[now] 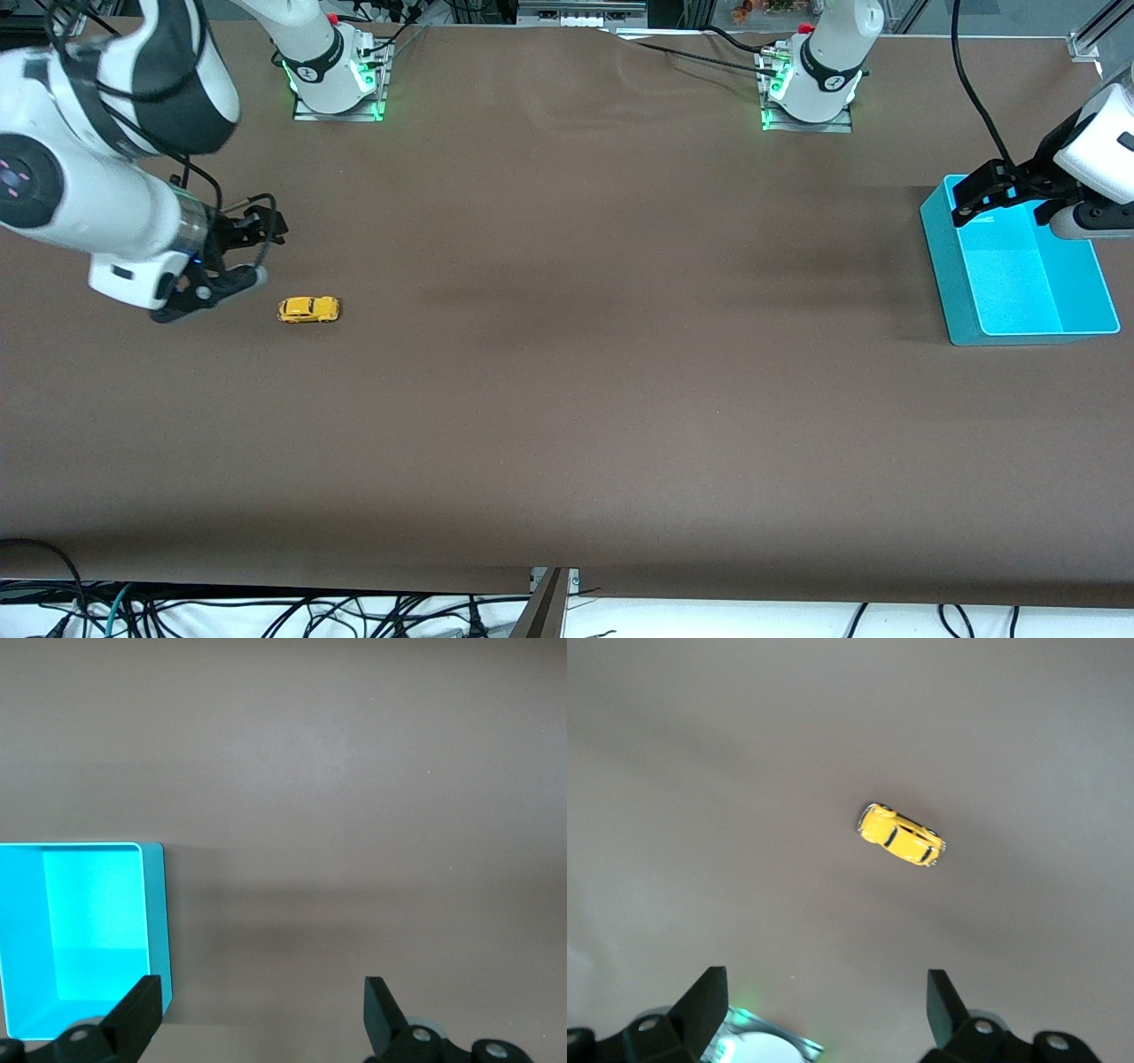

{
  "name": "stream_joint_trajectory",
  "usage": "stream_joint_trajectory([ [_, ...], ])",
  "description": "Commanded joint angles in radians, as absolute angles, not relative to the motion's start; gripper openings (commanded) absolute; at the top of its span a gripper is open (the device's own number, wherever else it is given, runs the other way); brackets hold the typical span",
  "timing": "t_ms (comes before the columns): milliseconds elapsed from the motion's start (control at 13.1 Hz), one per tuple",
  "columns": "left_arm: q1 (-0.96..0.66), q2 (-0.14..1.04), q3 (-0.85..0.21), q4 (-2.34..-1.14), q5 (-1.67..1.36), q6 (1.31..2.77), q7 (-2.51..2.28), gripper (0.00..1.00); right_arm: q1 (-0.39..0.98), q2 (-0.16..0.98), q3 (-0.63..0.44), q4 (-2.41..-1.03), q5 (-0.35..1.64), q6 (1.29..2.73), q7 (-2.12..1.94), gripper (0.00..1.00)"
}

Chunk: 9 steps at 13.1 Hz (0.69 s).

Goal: Wind and store yellow beetle car
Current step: 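Move the open right gripper over the yellow beetle car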

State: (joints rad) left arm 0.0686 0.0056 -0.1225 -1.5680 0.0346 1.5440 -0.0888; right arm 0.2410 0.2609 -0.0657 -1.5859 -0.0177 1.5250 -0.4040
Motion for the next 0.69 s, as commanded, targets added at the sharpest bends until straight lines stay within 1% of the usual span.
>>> stream_joint_trajectory([
  [0, 0.075, -0.003, -0.129, -1.572, 0.040, 1.539, -0.077, 1.00, 0.232, 0.322, -0.077, -1.583, -0.026, 1.523, -0.648, 0.99],
  [153, 0.075, -0.005, -0.129, -1.572, 0.040, 1.536, -0.075, 1.00, 0.216, 0.354, -0.083, -1.595, -0.038, 1.564, -0.801, 0.99],
  [306, 0.075, -0.005, -0.129, -1.572, 0.038, 1.534, -0.077, 1.00, 0.180, 0.376, -0.084, -1.643, -0.034, 1.665, -0.990, 0.99],
  [613, 0.077, -0.005, -0.127, -1.572, 0.038, 1.534, -0.077, 1.00, 0.164, 0.344, -0.087, -1.830, -0.029, 1.897, -1.208, 0.99],
])
